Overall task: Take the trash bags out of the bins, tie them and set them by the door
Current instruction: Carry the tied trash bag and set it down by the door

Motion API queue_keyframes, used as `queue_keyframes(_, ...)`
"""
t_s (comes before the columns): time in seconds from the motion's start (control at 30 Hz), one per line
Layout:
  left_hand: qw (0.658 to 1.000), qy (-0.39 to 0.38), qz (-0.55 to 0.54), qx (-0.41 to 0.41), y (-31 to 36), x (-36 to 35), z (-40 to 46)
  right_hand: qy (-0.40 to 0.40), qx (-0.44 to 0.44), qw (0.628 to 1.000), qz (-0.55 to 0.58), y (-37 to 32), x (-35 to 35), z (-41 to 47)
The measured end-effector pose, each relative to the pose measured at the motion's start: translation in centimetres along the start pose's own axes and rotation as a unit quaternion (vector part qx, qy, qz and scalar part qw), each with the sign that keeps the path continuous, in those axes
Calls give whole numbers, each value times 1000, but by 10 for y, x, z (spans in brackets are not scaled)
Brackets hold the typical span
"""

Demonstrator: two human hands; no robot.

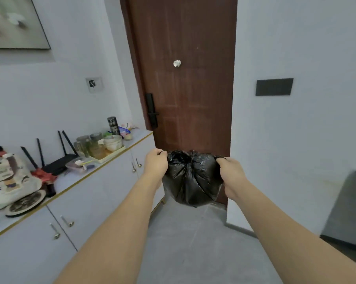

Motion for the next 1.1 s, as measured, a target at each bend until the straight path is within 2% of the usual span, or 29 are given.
queue_keyframes(0.2, 998, -55, 38, -12, 2, -65, 63, 67, -6, 997, 27, -3, 42, 57)
queue_keyframes(0.67, 983, -183, 0, 16, -11, -166, 214, 160, -12, 986, 43, -2, 96, 193)
queue_keyframes(0.93, 964, -264, 18, 34, -30, -281, 242, 219, -58, 974, 30, 19, 198, 229)
queue_keyframes(1.1, 959, -275, 27, 60, -41, -361, 244, 209, -69, 975, 12, 22, 275, 250)
Point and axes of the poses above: each hand's wrist, its own z-axis towards the middle knuckle, its own x-axis out of the back of the hand, y = z × x, the point moved 1 cm from there along z, towards the middle knuckle, and after that the axes turned 12 degrees about -y, right-handed, at the moved point
